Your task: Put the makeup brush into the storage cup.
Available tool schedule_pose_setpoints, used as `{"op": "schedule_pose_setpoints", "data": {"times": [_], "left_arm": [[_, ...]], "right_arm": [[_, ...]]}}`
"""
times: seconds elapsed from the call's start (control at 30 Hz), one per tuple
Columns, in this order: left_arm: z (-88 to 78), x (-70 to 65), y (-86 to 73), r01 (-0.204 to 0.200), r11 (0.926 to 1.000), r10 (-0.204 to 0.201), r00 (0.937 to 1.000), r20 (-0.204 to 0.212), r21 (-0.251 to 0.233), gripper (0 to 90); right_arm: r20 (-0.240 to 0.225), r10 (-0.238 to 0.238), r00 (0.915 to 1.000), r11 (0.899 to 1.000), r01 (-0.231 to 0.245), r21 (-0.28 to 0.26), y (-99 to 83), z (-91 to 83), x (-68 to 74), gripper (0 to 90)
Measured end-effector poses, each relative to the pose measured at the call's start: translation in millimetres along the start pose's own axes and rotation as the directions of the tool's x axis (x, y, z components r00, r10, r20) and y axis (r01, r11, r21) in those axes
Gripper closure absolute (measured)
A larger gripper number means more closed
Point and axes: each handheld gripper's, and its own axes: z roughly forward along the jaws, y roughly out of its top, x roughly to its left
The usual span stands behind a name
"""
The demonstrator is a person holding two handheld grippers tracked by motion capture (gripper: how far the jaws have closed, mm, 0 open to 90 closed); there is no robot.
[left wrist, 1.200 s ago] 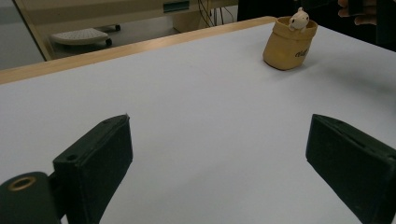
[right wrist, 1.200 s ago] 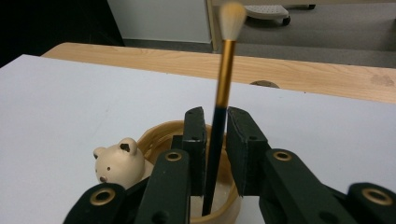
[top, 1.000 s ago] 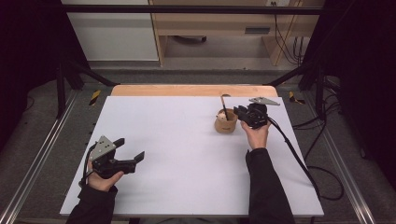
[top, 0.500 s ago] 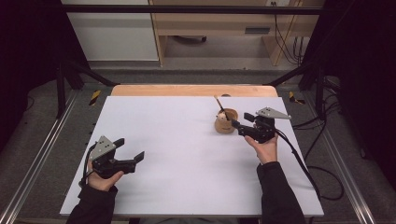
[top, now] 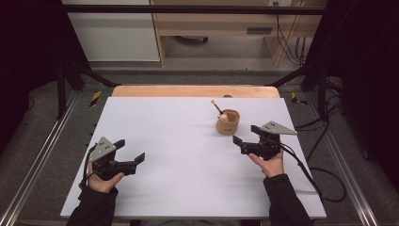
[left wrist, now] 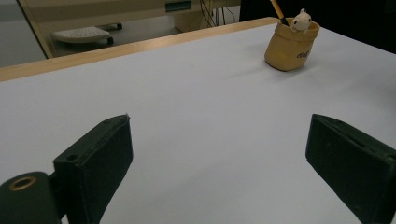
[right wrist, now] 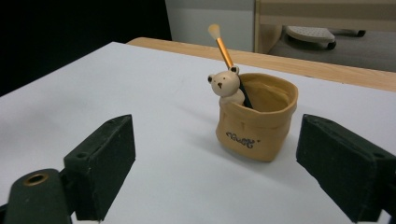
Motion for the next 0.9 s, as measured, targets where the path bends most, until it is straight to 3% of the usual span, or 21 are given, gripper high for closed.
{"op": "schedule_pose_setpoints", "data": {"times": [0.2, 0.4, 0.53, 0.9], "left_arm": [[0.1, -0.8, -0.1, -0.001, 1.0, 0.001, 1.0, -0.002, -0.001, 6.8], [0.6, -0.7, -1.3, -0.002, 1.0, 0.002, 1.0, 0.0, 0.005, 6.6], [-0.2, -0.8, -2.2, 0.002, 1.0, -0.002, 1.0, 0.0, 0.001, 6.6], [-4.1, 0.6, -5.9, 0.013, 0.9999, -0.013, 0.9999, -0.011, -0.008, 6.5]], "right_arm": [[-0.001, -0.039, 0.9992, 0.999, 0.039, 0.013, -8.5, -10.8, 7.2, 3.5], [-0.026, -0.036, 0.999, 0.999, 0.036, 0.003, -13.6, -22.3, 14.2, 2.9], [-0.042, -0.011, 0.9991, 1.0, 0.011, -0.011, -18.4, -31.4, 12.7, 3.3], [-0.032, -0.013, 0.9994, 1.0, 0.012, -0.023, -34.6, -51.0, 5.1, 3.0]]}}
